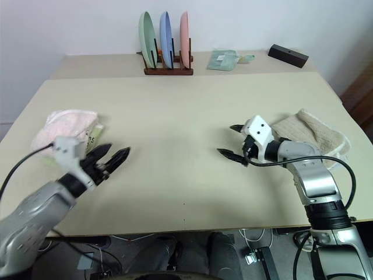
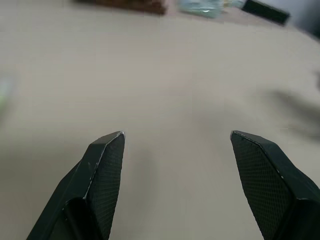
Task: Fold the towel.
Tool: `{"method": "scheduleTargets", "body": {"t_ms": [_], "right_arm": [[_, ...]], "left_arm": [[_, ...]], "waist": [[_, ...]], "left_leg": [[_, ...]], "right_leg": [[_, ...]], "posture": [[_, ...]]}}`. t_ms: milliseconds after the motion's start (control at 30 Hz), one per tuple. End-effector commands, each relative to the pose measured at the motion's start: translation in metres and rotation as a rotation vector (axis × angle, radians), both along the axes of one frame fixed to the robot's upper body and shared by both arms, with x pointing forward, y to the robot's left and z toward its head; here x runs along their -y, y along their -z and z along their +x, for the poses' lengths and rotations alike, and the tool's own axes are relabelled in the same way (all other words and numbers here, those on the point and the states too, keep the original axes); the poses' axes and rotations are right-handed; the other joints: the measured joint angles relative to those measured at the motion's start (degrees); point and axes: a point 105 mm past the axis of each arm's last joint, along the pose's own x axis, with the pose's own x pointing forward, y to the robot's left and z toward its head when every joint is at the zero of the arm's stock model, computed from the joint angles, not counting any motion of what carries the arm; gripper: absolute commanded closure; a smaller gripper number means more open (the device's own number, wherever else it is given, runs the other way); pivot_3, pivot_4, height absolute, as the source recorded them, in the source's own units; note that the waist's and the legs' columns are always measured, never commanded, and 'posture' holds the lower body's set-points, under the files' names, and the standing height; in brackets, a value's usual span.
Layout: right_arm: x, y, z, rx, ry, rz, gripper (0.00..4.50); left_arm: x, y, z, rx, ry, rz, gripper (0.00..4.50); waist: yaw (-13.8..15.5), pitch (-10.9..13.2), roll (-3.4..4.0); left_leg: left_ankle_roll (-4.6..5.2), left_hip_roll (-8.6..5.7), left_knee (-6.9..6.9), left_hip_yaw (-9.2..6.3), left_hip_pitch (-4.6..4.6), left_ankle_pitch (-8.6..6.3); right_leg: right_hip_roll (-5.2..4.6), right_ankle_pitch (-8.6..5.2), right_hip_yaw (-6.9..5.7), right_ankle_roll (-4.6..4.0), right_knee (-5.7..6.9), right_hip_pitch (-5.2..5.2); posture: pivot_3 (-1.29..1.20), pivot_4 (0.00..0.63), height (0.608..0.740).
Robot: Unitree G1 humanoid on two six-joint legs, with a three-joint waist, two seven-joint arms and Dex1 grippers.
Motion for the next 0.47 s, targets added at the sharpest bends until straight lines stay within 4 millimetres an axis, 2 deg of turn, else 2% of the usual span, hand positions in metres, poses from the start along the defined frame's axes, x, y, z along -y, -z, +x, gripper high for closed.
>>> {"method": "scheduleTargets", "body": {"t_ms": [33,167,333,467], "right_arm": [[0.013,-0.01,0.004,0.046,0.074,0.049,0.0],[0.017,-0.003,-0.003,0.022,0.115,0.082,0.0],[0.026,0.007,-0.014,-0.021,0.162,0.112,0.0],[0.023,0.015,-0.02,-0.046,0.161,0.113,0.0]], "left_arm": [[0.005,0.002,0.019,0.082,0.032,0.109,1.08],[0.01,0.011,0.034,0.106,0.089,0.15,1.08],[0.013,0.017,0.041,0.122,0.117,0.165,1.08],[0.01,0.022,0.044,0.122,0.106,0.164,1.08]], "waist": [[-0.19,-0.02,0.05],[-0.46,-0.02,0.05],[-0.75,-0.01,0.07],[-1.08,0.0,0.06]], "left_leg": [[0.0,0.0,-0.02,0.01,0.01,0.0],[0.01,0.0,-0.05,-0.02,-0.18,0.0],[0.02,0.0,-0.03,-0.03,-0.22,0.01],[0.01,0.0,-0.02,-0.03,-0.21,0.01]], "right_leg": [[0.0,0.0,0.01,0.0,-0.01,0.0],[0.01,0.01,-0.01,0.01,-0.06,-0.18],[-0.01,0.01,-0.01,0.02,-0.06,-0.2],[-0.01,0.01,-0.01,0.02,-0.02,-0.2]], "posture": [[0.0,0.15,0.74],[0.0,0.15,0.74],[0.0,0.15,0.74],[0.0,0.15,0.74]]}}
